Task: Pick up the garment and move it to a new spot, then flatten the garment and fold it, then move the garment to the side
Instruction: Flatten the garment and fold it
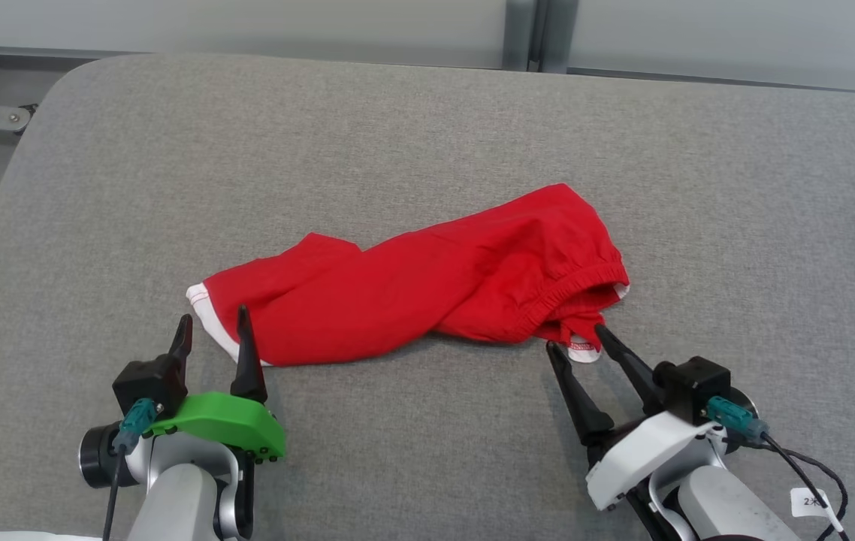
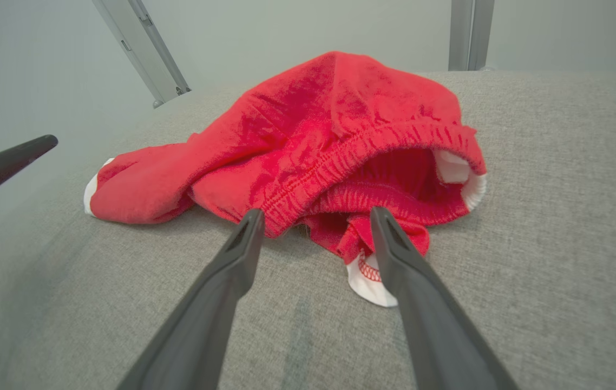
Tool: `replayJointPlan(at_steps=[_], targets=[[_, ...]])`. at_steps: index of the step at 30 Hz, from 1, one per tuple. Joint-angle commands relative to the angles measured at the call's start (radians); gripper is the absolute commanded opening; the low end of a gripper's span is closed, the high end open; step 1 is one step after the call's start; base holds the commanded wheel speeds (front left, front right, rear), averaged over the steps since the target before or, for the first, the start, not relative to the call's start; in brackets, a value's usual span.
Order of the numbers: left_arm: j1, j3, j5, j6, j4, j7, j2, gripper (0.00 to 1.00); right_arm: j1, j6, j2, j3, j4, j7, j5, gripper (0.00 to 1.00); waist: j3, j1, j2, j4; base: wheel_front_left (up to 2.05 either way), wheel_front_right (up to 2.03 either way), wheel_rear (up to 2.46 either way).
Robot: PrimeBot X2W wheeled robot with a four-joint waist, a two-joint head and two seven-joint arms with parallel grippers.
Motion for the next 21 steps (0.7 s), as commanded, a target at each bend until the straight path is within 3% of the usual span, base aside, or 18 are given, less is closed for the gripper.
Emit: replayJointPlan(at_steps=[1,5,17,18,19,20,21], targets=[[0.014,-0.007,-0.008,0.002,-0.008,-0.002,0.003,1.00,-0.016,-0.001,-0.007,0.017,0.010,-0.003,0.012,1.00,0.003,0.0000,0.0000,0.021,0.00,0.00,0.00],[0.018,-0.033,-0.018,0.006,-0.025,-0.002,0.003,1.00,-0.044,-0.001,-0.021,0.080,0.049,-0.003,0.040,1.00,0.008,0.0000,0.0000,0.059,0.00,0.00,0.00],[0.025,-0.056,-0.034,0.007,-0.055,-0.002,0.003,1.00,-0.126,-0.001,-0.012,0.134,0.170,-0.003,0.056,1.00,0.020,0.0000,0.0000,0.124,0.00,0.00,0.00],[0.026,-0.057,-0.034,0.007,-0.059,-0.002,0.003,1.00,-0.134,-0.001,-0.012,0.137,0.168,-0.003,0.056,0.84,0.020,0.0000,0.0000,0.126,0.00,0.00,0.00],[0.027,-0.058,-0.035,0.008,-0.062,-0.002,0.003,1.00,-0.141,-0.001,-0.011,0.139,0.162,-0.003,0.057,0.34,0.020,0.0000,0.0000,0.129,0.00,0.00,0.00],[0.029,-0.059,-0.036,0.008,-0.066,-0.002,0.003,1.00,-0.147,-0.001,-0.010,0.141,0.158,-0.003,0.059,0.00,0.020,0.0000,0.0000,0.130,0.00,0.00,0.00],[0.031,-0.061,-0.037,0.009,-0.068,-0.002,0.003,1.00,-0.152,-0.001,-0.012,0.142,0.154,-0.003,0.060,0.00,0.019,0.0000,0.0000,0.131,0.00,0.00,0.00]])
